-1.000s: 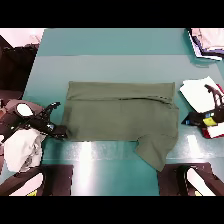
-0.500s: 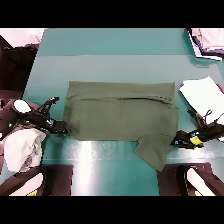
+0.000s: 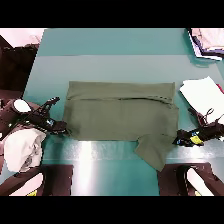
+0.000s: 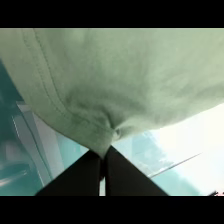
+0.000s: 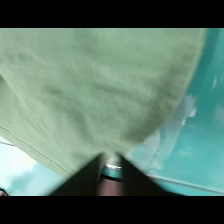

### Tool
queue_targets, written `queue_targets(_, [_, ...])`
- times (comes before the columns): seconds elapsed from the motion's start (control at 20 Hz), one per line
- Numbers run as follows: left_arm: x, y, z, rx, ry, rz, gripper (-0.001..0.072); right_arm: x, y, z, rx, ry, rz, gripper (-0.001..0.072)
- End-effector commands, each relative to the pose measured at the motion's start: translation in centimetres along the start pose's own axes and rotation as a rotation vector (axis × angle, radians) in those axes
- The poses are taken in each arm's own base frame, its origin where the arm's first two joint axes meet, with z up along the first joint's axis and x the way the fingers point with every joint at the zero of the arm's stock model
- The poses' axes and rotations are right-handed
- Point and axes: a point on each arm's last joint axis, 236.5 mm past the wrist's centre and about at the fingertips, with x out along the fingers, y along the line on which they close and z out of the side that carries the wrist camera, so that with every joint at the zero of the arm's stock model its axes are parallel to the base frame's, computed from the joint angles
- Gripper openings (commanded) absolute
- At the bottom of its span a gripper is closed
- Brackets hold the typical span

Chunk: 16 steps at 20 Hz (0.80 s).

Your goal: Fold the shirts.

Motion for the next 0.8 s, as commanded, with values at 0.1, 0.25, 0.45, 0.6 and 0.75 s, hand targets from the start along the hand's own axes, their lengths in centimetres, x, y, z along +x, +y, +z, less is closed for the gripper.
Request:
queue_targets(0.1, [0.0, -0.1, -0.2, 0.004, 0.009, -0.003, 0.0025, 1.3, -0.7, -0.4, 0.020, -0.028, -0.017, 0.0383])
queue_targets(0.25, [0.0, -0.1, -0.2, 0.005, 0.009, -0.003, 0.0025, 1.6, -0.2, 0.8, 0.028, -0.083, 0.011, 0.0383])
queue_targets(0.45, [0.0, -0.1, -0.2, 0.004, 0.008, -0.003, 0.0025, 2.5, -0.4, 0.5, 0.051, -0.032, 0.024, 0.0302])
queue_targets(0.6, [0.0, -0.1, -0.3, 0.005, 0.012, -0.003, 0.0025, 3.3, -0.4, -1.0, 0.034, 0.081, 0.044, 0.0019])
queue_targets(0.75, [-0.2, -0.1, -1.0, 0.011, 0.042, -0.001, 0.0024, 2.0, -0.5, -2.5, 0.006, 0.146, 0.022, 0.0018])
